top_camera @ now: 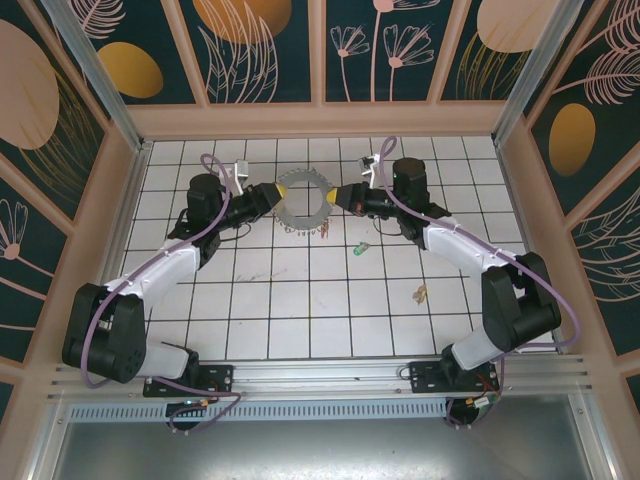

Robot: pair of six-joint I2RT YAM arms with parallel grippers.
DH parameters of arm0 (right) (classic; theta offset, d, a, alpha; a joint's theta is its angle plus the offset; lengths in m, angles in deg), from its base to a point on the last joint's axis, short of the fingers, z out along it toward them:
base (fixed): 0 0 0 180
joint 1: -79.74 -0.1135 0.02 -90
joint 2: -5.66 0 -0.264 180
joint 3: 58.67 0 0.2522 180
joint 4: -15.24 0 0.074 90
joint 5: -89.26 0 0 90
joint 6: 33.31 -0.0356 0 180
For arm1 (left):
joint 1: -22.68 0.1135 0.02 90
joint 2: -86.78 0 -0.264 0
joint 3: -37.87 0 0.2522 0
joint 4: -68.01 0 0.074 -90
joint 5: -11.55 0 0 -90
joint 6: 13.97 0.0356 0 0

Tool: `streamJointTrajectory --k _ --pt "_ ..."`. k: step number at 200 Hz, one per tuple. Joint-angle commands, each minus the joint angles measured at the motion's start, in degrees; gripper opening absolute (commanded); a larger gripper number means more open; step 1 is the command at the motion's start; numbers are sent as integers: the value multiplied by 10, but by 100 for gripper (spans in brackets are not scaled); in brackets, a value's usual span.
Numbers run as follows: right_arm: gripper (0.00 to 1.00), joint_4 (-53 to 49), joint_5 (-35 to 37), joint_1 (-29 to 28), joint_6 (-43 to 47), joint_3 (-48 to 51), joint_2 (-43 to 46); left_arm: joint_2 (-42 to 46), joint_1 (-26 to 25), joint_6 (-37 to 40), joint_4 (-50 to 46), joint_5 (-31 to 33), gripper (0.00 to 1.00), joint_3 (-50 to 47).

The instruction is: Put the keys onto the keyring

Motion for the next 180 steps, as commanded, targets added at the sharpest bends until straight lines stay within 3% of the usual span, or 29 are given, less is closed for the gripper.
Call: streamJointTrajectory --k 1,46,55,86,108,129,148,164,180 --pt "6 44 -23 0 -1 -16 23 16 0 11 27 -11 22 17" --pt "9 56 -23 1 4 -6 37 21 1 14 40 -26 0 29" --pt "11 56 -23 0 8 -5 42 21 1 18 40 -35 0 34" --pt "32 24 25 3 41 10 80 25 0 51 24 -69 0 62" --pt "48 -12 82 10 87 31 132 25 1 172 -101 -96 0 130" --pt "50 -22 149 13 133 68 198 14 1 319 -266 -114 0 215" --pt "50 -25 270 14 152 111 253 2 0 416 -380 -117 0 276" --pt "50 25 328 13 159 166 307 -2 1 453 -418 -120 0 305" --pt "50 130 342 14 172 237 358 -6 1 483 -449 -132 0 330"
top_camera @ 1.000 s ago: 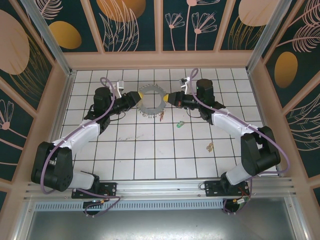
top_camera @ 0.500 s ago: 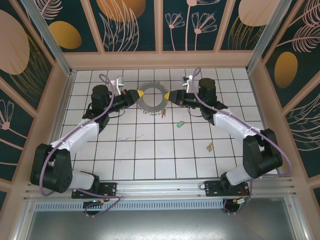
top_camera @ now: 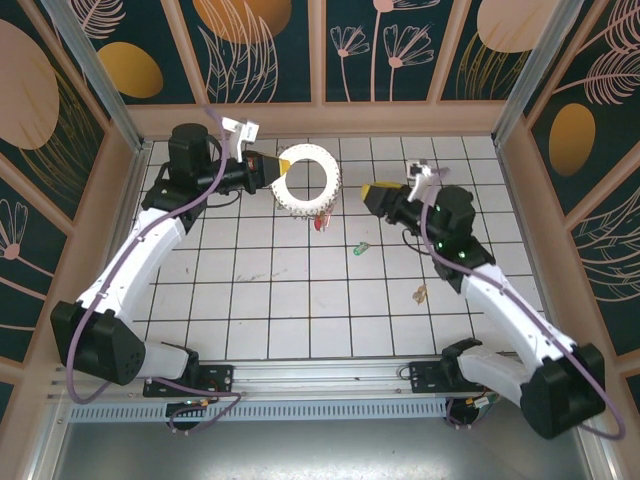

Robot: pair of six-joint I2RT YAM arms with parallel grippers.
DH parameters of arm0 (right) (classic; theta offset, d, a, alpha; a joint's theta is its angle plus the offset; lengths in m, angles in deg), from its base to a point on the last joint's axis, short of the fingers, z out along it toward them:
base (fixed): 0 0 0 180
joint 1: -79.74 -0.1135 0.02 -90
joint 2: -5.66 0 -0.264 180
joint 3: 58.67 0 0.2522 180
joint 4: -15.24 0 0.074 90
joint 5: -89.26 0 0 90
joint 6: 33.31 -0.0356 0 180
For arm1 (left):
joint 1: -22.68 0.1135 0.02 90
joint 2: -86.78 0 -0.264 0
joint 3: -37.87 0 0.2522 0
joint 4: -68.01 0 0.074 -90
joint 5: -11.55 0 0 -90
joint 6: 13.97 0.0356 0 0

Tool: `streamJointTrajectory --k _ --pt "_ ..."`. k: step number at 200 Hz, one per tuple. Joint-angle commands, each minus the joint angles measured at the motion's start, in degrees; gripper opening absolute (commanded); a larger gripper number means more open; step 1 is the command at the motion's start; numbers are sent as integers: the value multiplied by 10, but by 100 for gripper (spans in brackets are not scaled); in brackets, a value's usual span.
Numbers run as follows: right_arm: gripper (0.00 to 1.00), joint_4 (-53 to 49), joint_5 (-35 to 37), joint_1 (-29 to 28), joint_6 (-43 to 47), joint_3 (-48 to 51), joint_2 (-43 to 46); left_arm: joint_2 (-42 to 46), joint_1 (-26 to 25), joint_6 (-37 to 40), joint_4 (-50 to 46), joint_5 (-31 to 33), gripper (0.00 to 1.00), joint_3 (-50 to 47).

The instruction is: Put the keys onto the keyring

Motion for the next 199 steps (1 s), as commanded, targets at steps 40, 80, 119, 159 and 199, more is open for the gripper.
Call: streamJointTrajectory --k 40,80,119,159,199 --pt "53 184 47 0 120 148 109 -24 0 165 -196 -44 0 103" --pt "30 146 -8 -48 307 147 70 -49 0 200 -262 -4 0 141" --pt "22 249 47 -121 426 193 45 -73 -7 208 -286 6 0 162" --pt "20 256 57 -165 474 174 -12 -82 -14 211 -284 11 0 167" --pt "16 314 75 -200 493 165 -76 -80 -15 210 -280 10 0 161"
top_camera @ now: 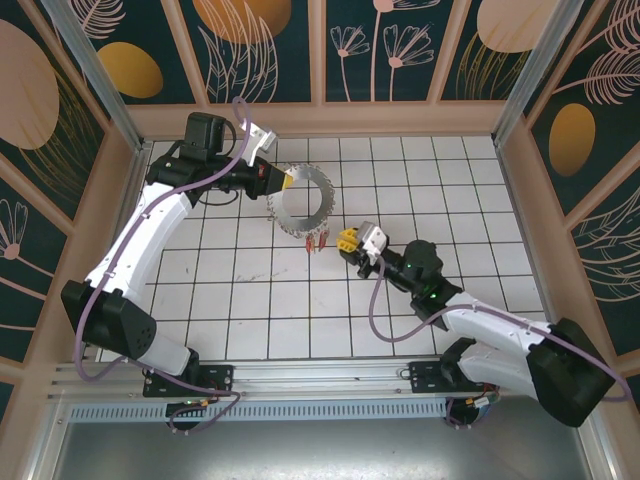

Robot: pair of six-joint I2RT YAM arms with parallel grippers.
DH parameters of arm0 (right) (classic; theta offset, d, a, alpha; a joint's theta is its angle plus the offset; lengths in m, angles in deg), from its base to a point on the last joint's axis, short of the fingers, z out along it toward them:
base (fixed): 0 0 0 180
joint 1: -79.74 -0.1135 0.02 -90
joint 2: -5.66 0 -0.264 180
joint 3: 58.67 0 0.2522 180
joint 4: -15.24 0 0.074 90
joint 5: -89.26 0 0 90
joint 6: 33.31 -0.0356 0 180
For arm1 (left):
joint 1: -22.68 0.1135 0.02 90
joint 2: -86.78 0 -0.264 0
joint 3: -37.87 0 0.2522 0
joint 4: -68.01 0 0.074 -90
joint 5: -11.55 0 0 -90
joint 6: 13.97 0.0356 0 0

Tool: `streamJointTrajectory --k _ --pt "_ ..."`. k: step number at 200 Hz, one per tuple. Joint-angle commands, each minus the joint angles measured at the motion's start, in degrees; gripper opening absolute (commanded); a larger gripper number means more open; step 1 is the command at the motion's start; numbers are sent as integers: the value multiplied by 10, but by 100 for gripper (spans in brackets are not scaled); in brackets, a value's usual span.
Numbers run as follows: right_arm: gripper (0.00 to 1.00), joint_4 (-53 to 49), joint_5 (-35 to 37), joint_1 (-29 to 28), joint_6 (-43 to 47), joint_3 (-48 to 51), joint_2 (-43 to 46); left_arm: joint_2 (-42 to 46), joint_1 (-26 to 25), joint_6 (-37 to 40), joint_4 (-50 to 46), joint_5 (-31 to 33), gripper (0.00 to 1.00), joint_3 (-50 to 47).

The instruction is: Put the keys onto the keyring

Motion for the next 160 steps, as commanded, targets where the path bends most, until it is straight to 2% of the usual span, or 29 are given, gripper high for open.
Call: streamJointTrajectory --k 1,30,96,160 --pt "16 64 15 -17 33 -23 -28 2 -1 8 4 -9 0 17" --pt "10 87 24 -36 40 -39 -66 9 -1 6 10 -5 0 10" --pt "13 137 52 -51 42 -49 -119 17 -1 1 21 -2 0 2" --pt "26 151 83 -50 37 -30 -120 20 -2 0 24 5 0 3"
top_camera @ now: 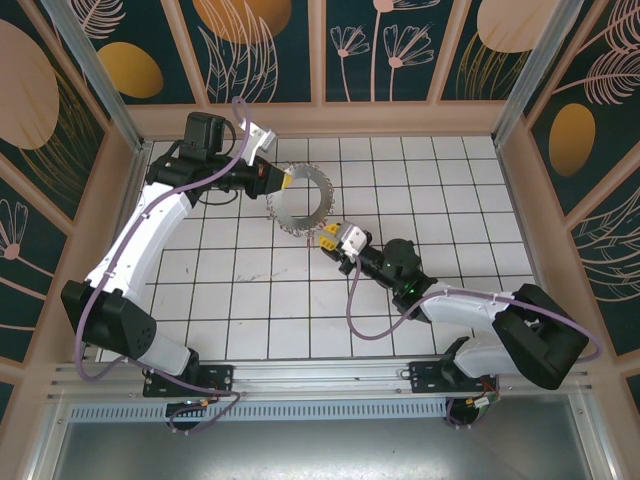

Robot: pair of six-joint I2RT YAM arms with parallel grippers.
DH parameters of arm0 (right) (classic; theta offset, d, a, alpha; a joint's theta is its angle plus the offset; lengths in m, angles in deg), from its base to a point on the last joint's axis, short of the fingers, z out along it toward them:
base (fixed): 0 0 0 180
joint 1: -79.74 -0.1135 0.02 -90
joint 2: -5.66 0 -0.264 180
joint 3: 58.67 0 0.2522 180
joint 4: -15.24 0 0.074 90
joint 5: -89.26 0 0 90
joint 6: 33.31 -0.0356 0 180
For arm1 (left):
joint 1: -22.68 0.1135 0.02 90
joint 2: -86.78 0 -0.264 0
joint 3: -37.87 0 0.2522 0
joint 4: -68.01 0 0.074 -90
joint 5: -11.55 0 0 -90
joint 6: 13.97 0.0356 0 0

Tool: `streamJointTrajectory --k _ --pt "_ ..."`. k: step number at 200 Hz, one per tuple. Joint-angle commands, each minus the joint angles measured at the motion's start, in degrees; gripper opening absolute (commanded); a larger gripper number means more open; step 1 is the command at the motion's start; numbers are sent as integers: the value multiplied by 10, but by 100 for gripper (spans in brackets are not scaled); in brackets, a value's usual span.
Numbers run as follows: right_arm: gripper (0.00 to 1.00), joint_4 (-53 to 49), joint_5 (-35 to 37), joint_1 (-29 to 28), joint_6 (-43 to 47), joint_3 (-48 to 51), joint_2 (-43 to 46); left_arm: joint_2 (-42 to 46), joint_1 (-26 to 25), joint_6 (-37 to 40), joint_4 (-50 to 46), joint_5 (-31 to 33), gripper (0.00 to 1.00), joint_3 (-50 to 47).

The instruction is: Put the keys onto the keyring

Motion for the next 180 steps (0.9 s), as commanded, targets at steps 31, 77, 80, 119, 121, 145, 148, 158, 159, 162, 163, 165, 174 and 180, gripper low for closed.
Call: streamJointTrajectory --k 31,77,80,119,121,145,148,158,159,162,163,165,174,180 --pt "27 26 10 -4 -1 3 4 20 -1 2 21 -1 0 2" --pt "21 42 1 -4 -5 -6 -13 23 -2 0 21 -1 0 -2" --pt "21 44 3 -4 -5 -7 -14 24 -1 0 22 0 0 -2" --pt "20 57 7 -4 -5 -16 -28 27 -1 -2 24 0 0 -5" --pt "20 58 7 -4 -4 -16 -29 27 -1 -2 23 0 0 -5" --pt "19 66 8 -4 -5 -21 -33 28 -1 -3 23 0 0 -5" --pt "19 67 8 -4 -6 -22 -34 28 -1 -3 24 0 0 -6" --pt "19 68 8 -4 -6 -23 -36 29 -1 -3 25 0 0 -6" --pt "19 68 8 -4 -5 -23 -37 29 -1 -3 25 0 0 -6" --pt "19 69 9 -4 -6 -24 -38 29 -1 -3 24 1 0 -6" --pt "19 70 9 -4 -6 -24 -38 28 -1 -3 24 1 0 -6" --pt "19 70 10 -4 -6 -23 -39 28 -1 -3 25 0 0 -6" --pt "18 75 12 -4 -7 -25 -39 29 -1 -4 24 1 0 -6" --pt "18 77 12 -4 -7 -26 -40 29 -1 -4 25 0 0 -6"
